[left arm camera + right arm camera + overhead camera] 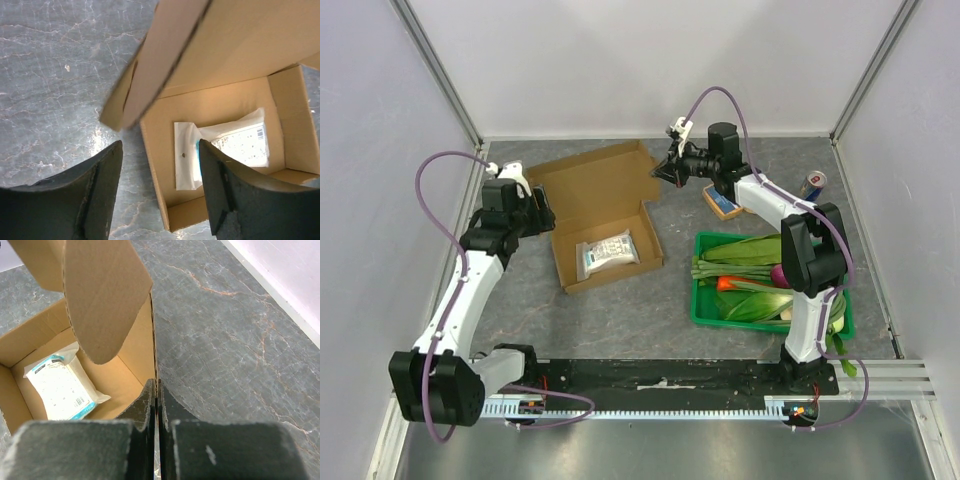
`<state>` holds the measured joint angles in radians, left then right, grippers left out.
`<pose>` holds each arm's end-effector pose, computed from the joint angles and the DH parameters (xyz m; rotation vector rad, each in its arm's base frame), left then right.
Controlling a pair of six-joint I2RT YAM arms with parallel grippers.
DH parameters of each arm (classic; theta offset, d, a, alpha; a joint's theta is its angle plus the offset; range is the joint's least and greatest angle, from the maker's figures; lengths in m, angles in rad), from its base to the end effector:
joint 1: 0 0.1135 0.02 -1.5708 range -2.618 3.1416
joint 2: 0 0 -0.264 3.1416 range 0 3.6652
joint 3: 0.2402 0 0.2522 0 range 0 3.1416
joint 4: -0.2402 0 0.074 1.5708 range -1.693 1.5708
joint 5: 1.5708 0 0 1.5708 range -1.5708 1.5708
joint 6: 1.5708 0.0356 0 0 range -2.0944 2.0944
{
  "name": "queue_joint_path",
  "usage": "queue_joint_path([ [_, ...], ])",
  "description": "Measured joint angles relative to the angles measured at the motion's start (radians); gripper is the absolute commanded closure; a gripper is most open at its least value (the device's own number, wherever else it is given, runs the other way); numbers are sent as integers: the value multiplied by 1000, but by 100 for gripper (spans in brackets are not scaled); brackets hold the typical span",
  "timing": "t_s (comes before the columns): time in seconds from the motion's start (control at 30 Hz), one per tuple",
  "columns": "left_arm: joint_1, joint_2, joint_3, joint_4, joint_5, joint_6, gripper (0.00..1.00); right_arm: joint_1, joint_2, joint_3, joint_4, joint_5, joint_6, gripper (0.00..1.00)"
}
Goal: Fold the paper box
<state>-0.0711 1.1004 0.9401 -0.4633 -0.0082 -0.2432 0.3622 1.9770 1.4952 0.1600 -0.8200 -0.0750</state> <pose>0.2401 -0.0168 0.3050 -0.1936 2.1908 -0.1675 0.4232 0.1882 0.2646 -0.9469 1.6455 0.9661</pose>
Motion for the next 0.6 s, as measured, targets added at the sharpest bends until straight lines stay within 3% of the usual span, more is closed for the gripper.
queue_joint_path([
  [0.07,0,31,16,2,-11,24,34,-7,-2,0,-5,3,-4,100],
  [0.27,6,64,97,-1,-57,71,19,-21,-6,0,-18,6,-5,100],
  [0.4,47,61,116,20,-51,98,19,-23,-6,2,-19,6,-5,100],
  [0.6,195,79,76,161,163,132,23,-25,-6,23,-40,2,-4,100],
])
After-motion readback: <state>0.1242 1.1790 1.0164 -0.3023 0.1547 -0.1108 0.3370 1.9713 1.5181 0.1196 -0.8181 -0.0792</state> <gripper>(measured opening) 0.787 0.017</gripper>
